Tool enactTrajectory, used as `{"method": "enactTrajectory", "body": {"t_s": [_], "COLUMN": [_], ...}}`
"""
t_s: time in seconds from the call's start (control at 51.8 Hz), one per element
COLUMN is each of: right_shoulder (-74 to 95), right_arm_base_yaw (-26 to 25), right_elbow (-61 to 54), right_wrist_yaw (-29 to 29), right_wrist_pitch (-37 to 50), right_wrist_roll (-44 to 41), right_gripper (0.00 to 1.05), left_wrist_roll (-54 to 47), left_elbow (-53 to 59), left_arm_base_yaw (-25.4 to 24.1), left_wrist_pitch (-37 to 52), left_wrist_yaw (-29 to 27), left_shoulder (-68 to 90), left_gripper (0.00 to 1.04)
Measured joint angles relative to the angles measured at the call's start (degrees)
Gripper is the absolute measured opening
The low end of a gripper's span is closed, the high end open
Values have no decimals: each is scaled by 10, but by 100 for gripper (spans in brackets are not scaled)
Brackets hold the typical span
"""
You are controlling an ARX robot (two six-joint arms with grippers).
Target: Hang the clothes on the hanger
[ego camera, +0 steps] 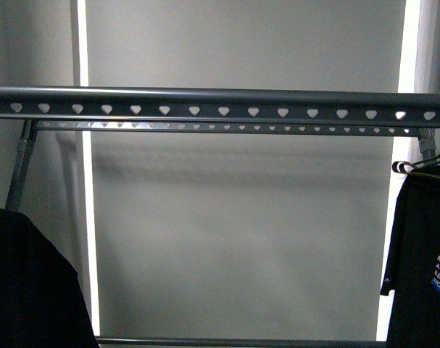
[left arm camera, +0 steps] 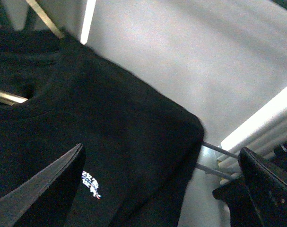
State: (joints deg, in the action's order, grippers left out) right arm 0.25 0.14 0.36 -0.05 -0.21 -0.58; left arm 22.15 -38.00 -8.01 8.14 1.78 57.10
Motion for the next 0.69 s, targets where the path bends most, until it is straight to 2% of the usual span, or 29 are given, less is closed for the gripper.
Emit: {"method": "enactTrajectory", "body": {"t_s": [0.135, 0.231, 0.694], "right_shoulder": [0, 0, 0], "right_arm_base_yaw": [0, 0, 0], "right_elbow": [0, 0, 0], "right_wrist_yaw": [0, 0, 0], "right_wrist_pitch": [0, 0, 0], "right_wrist_roll": [0, 0, 0], "right_gripper": [97, 97, 97], "left_wrist_roll": [105, 161, 212], "left_elbow": [-92, -148, -258], "left_arm_base_yaw": [-10, -4, 66], "left_wrist_pitch": [-49, -30, -24], "left_wrist_yaw": [-52, -90, -155], "left_shoulder": [128, 215, 305], "left_gripper": [98, 98, 98]}}
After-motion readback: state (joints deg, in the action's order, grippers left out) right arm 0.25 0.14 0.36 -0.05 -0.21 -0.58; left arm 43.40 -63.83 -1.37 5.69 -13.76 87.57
